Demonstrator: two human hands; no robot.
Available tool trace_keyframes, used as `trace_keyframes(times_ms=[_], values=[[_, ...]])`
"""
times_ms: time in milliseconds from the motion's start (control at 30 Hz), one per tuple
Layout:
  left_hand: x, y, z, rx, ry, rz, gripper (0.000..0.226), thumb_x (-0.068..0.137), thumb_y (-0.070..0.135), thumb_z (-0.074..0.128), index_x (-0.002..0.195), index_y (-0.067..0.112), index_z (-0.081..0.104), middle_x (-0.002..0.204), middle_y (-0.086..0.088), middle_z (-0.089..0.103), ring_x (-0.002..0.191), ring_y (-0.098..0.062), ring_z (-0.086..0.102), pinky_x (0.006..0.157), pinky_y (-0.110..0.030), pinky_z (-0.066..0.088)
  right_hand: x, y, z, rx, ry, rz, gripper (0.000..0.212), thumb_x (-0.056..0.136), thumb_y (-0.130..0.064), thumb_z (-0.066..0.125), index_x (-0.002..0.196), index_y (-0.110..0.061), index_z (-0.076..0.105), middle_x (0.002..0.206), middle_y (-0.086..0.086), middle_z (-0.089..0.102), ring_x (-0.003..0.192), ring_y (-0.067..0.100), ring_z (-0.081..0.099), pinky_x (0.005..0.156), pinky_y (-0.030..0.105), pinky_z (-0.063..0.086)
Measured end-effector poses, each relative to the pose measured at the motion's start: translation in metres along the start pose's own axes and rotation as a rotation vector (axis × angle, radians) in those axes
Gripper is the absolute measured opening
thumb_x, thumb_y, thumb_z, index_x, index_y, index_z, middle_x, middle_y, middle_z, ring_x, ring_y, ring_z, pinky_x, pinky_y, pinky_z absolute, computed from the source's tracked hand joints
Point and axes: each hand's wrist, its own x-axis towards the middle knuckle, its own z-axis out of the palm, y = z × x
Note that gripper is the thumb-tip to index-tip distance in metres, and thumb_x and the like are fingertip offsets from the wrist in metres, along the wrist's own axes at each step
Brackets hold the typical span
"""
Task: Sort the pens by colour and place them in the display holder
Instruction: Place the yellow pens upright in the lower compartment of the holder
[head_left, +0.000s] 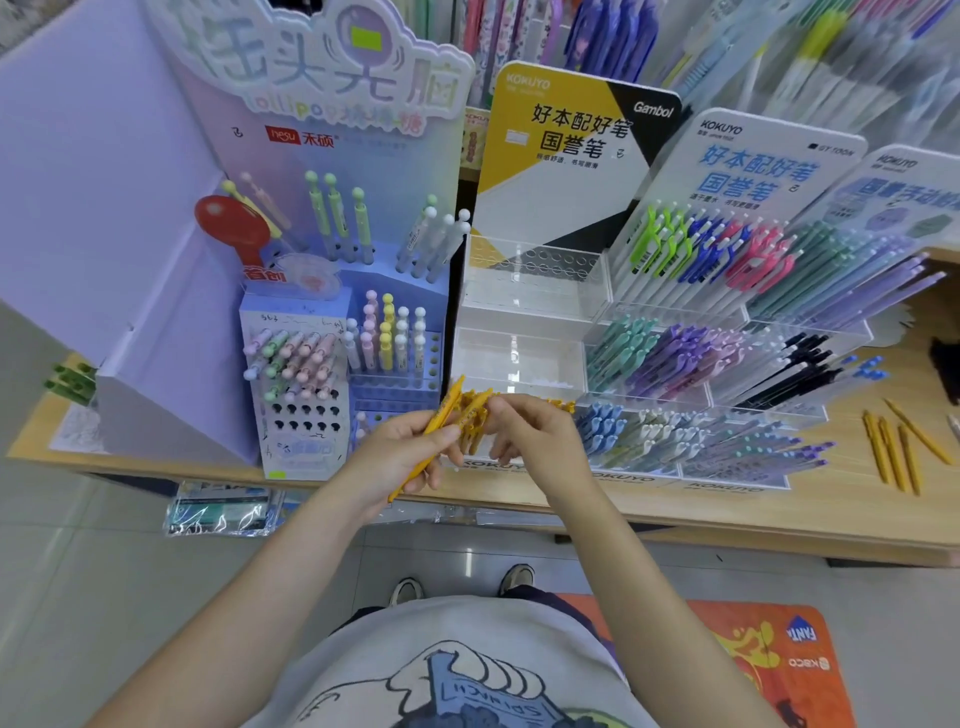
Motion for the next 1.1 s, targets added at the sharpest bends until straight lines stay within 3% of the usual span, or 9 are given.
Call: trace_keyframes(times_ms=[100,200,333,433,533,700,933,1100], values=[[0.007,0.001,0.010,0.036,-0.059,0.004,0.010,0.098,0.021,0.060,0.096,0.015,0.068,0.080,-0.006,0.070,0.051,-0.012,0.054,0.041,-0.020,0.029,-0.004,-0.011,-0.002,0.090,-0.036,0.008,0.012,0.095,-0.013,0.063,0.095,-0.003,0.070,0.068,0.005,0.064,0.058,0.017,0.056,0.053,0.026,0.050],[0.011,0.003,0.015,0.005,-0.060,-0.041,0.024,0.102,0.031,0.052,0.112,0.015,0.065,0.087,-0.010,0.071,0.054,-0.016,0.058,0.039,-0.019,0.030,-0.004,-0.014,-0.015,0.148,0.043,0.004,0.013,0.096,-0.011,0.061,0.096,-0.002,0.069,0.068,0.011,0.061,0.062,0.019,0.057,0.058,0.030,0.051],[0.013,0.006,0.005,0.052,0.045,-0.076,0.030,0.105,0.040,0.043,0.113,0.021,0.065,0.077,-0.006,0.066,0.049,-0.013,0.050,0.036,-0.018,0.028,-0.001,-0.016,-0.047,0.170,0.244,0.005,0.015,0.095,-0.016,0.063,0.097,-0.001,0.067,0.072,0.017,0.061,0.060,0.026,0.058,0.054,0.031,0.054],[0.015,0.007,0.002,0.052,0.103,-0.067,0.024,0.106,0.037,0.043,0.110,0.020,0.058,0.072,-0.006,0.062,0.045,-0.012,0.045,0.035,-0.019,0.024,0.000,-0.010,-0.062,0.086,0.297,-0.023,0.007,0.092,-0.014,0.067,0.094,-0.008,0.069,0.070,0.015,0.068,0.057,0.026,0.063,0.054,0.032,0.055],[0.015,0.006,0.004,0.035,0.146,-0.025,0.014,0.104,0.025,0.050,0.107,0.015,0.059,0.074,-0.005,0.062,0.052,-0.016,0.051,0.039,-0.021,0.030,0.002,0.002,-0.058,-0.031,0.284,-0.028,0.004,0.090,-0.014,0.069,0.094,-0.012,0.069,0.070,0.012,0.072,0.063,0.028,0.068,0.061,0.038,0.059],[0.014,0.004,0.006,-0.018,0.241,0.073,0.010,0.094,0.011,0.065,0.101,0.007,0.071,0.075,-0.012,0.064,0.066,-0.020,0.060,0.058,-0.029,0.058,0.010,0.021,-0.039,-0.133,0.238,-0.022,0.004,0.091,-0.012,0.068,0.094,-0.014,0.068,0.072,0.009,0.072,0.067,0.022,0.070,0.066,0.037,0.060],[0.014,0.003,0.001,-0.046,0.256,0.058,0.009,0.092,0.014,0.068,0.097,0.009,0.074,0.072,-0.009,0.069,0.064,-0.021,0.066,0.065,-0.033,0.060,0.019,0.037,-0.031,-0.334,0.205,-0.043,0.011,0.092,-0.018,0.067,0.102,-0.012,0.068,0.073,0.002,0.071,0.064,0.008,0.069,0.073,0.042,0.059],[0.016,0.000,0.000,-0.035,0.266,0.041,0.011,0.092,0.017,0.069,0.097,0.009,0.074,0.072,-0.010,0.070,0.066,-0.023,0.067,0.066,-0.033,0.060,0.023,0.038,-0.033,-0.442,0.198,-0.102,0.013,0.092,-0.021,0.068,0.103,-0.013,0.069,0.074,0.002,0.071,0.070,0.016,0.070,0.074,0.043,0.059]])
